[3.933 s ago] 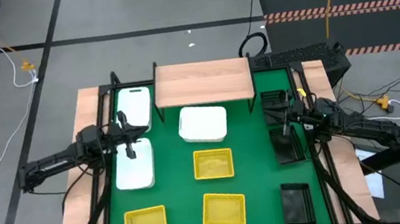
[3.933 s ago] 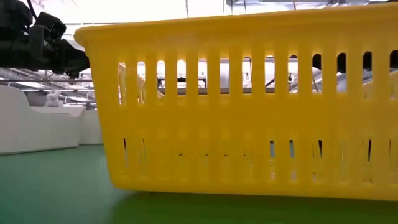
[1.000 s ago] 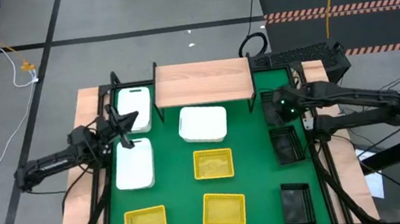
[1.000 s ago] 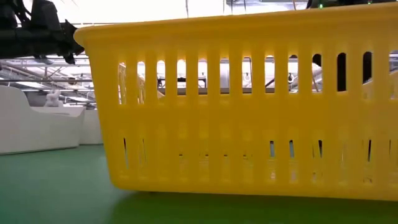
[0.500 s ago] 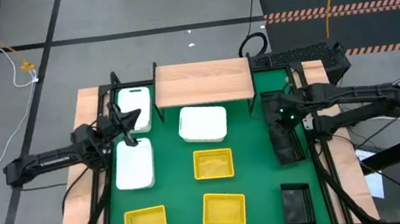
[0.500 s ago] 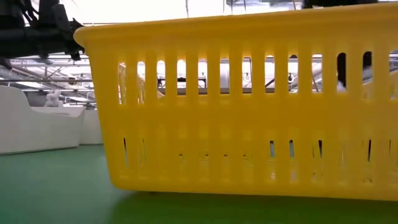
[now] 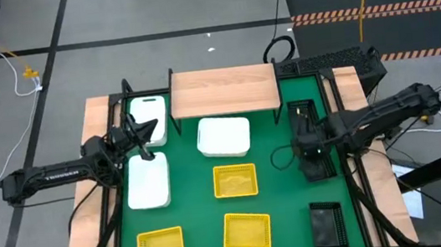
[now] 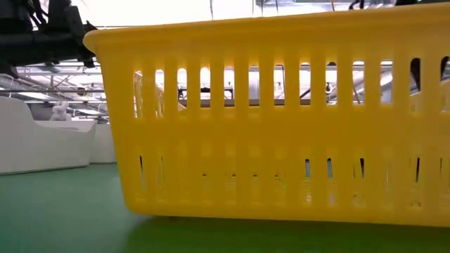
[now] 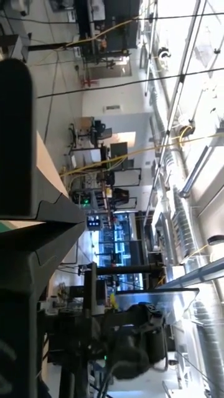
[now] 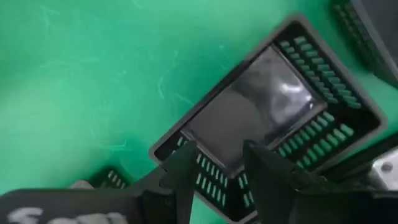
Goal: Stack baskets on shelf by color
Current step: Stack the top black bin on the middle black bin
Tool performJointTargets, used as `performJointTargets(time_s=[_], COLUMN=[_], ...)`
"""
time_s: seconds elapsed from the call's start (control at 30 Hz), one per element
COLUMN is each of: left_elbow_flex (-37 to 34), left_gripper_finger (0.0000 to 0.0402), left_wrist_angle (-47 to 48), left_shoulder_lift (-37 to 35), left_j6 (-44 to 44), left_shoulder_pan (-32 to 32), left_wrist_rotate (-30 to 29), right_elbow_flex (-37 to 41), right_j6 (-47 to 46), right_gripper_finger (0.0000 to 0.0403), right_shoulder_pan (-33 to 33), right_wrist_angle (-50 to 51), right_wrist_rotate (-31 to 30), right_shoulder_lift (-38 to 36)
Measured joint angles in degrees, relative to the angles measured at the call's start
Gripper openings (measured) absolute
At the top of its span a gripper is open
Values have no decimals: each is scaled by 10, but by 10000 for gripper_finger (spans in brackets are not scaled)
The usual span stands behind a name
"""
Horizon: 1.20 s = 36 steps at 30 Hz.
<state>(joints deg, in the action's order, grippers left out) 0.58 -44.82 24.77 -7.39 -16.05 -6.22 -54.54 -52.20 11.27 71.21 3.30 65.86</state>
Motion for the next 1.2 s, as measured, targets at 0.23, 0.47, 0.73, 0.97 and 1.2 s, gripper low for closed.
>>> performJointTargets(time_s=[0.23, 0.47, 0.73, 0.97, 1.2], left_elbow_flex=[0, 0, 0, 0, 0], left_gripper_finger=[5, 5, 5, 5, 5], left_wrist_angle=[-21, -21, -40, -110, -87], left_shoulder_lift=[0, 0, 0, 0, 7], left_j6=[3, 2, 2, -9, -16], left_shoulder_pan=[0, 0, 0, 0, 0], left_wrist_rotate=[-5, -5, -5, -5, -5], right_elbow_flex=[2, 2, 2, 7, 29], right_j6=[-144, -221, -139, 38, 75], right_gripper_finger=[125, 125, 125, 125, 125], right_shoulder_pan=[57, 147, 95, -134, -276], right_wrist_angle=[89, 43, 86, -9, -21], right_wrist_rotate=[-4, -4, -263, -275, -288], right_shoulder_lift=[-13, -17, -19, -21, -24])
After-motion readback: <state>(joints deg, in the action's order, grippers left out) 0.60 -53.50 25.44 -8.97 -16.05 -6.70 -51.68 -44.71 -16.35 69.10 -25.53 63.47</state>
